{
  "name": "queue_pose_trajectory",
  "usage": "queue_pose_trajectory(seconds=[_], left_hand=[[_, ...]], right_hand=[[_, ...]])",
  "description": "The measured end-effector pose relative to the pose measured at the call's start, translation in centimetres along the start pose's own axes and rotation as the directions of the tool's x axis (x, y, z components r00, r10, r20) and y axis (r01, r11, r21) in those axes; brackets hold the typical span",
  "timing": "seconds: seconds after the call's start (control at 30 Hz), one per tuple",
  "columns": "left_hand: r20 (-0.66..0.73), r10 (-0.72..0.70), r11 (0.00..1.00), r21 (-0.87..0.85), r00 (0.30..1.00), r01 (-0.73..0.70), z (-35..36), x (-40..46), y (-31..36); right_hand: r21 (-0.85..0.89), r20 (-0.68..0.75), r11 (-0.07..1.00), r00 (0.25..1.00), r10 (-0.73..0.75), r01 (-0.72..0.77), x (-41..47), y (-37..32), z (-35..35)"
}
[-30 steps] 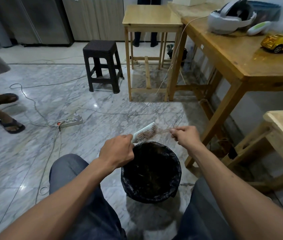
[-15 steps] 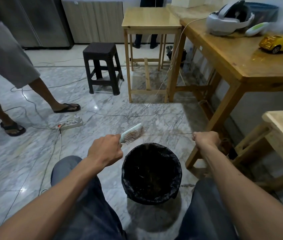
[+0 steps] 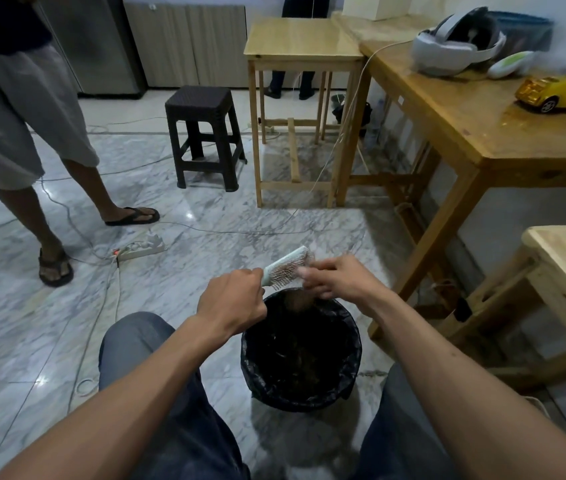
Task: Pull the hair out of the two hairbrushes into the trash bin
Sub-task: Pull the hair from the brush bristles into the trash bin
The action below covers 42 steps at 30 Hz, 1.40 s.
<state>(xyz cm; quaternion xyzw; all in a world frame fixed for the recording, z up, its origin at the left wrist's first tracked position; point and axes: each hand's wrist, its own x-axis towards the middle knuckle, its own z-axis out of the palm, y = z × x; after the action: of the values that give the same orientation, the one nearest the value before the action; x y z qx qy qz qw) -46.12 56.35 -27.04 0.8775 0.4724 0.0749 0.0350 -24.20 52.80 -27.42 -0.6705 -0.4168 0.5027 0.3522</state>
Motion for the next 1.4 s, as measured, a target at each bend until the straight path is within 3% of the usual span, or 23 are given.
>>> queue_pose_trajectory(seconds=[0.1, 0.33, 0.53, 0.7, 0.83, 1.0, 1.13, 1.27, 1.4], left_hand=[[0.011, -0.046, 0.999, 0.025, 0.999, 0.045, 0.1, -0.2, -0.5], [0.081, -0.246, 0.969, 0.053, 0.966, 0.242, 0.7, -0.4, -2.6], [0.068, -0.155, 0.988, 0.007, 0.985, 0.155, 0.6, -0.1, -1.3], [0.030, -0.062, 0.998, -0.011, 0.998, 0.062, 0.3, 0.2, 0.1], [-0.006, -0.008, 1.000, -0.004, 1.000, 0.008, 0.2, 0.3, 0.7], [-0.019, -0.077, 0.997, 0.001, 0.997, 0.077, -0.3, 0.7, 0.4], [-0.018, -0.110, 0.994, 0.009, 0.994, 0.111, -0.1, 0.3, -0.2], [-0.018, -0.084, 0.996, 0.014, 0.996, 0.084, 0.3, 0.1, 0.0], [-0.027, -0.017, 0.999, 0.041, 0.999, 0.018, 0.6, 0.2, 0.4]], right_hand=[[0.025, -0.147, 1.000, 0.989, 0.003, 0.001, 0.4, 1.0, 0.0], [-0.077, -0.221, 0.995, 0.975, 0.040, -0.058, -0.7, 1.5, -2.5], [-0.294, -0.044, 0.953, 0.997, 0.067, -0.077, -1.3, 1.3, -2.6], [-0.117, -0.022, 0.993, 0.999, -0.035, 0.032, -0.9, 0.7, -0.3], [-0.165, -0.157, 0.983, 0.982, -0.101, 0.075, 0.1, 1.8, 1.1], [-0.265, -0.334, 0.964, 0.941, -0.062, -0.031, -0.3, 2.9, -0.7], [-0.263, -0.300, 0.958, 0.954, 0.029, -0.112, -1.0, 3.7, -1.5], [-0.229, -0.146, 0.972, 0.989, 0.018, -0.052, -1.0, 3.0, -0.9], [-0.048, -0.211, 0.998, 0.976, -0.047, 0.038, -0.8, 1.5, 0.1]])
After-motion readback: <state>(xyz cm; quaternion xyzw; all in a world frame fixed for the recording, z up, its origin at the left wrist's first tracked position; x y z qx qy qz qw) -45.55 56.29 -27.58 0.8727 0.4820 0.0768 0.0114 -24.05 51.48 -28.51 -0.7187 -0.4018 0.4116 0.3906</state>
